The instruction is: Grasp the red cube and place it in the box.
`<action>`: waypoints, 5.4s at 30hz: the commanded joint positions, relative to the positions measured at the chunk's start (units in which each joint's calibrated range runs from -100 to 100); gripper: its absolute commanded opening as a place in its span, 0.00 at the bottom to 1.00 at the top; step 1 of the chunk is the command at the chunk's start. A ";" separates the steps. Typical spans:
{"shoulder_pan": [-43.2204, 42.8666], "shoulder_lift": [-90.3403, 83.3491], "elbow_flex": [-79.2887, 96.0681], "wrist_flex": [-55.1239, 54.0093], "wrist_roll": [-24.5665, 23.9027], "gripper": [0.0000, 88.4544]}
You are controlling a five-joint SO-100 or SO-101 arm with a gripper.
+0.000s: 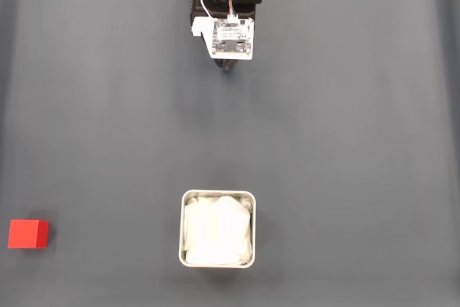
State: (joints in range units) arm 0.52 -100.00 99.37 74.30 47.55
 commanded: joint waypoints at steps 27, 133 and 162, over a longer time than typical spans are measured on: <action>-0.45 0.00 0.54 0.78 1.71 0.00; 29.24 95.67 -91.98 -37.25 2.15 0.21; 32.65 110.92 -99.82 -45.62 3.27 0.42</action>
State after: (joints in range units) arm 32.20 10.64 2.98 30.79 50.43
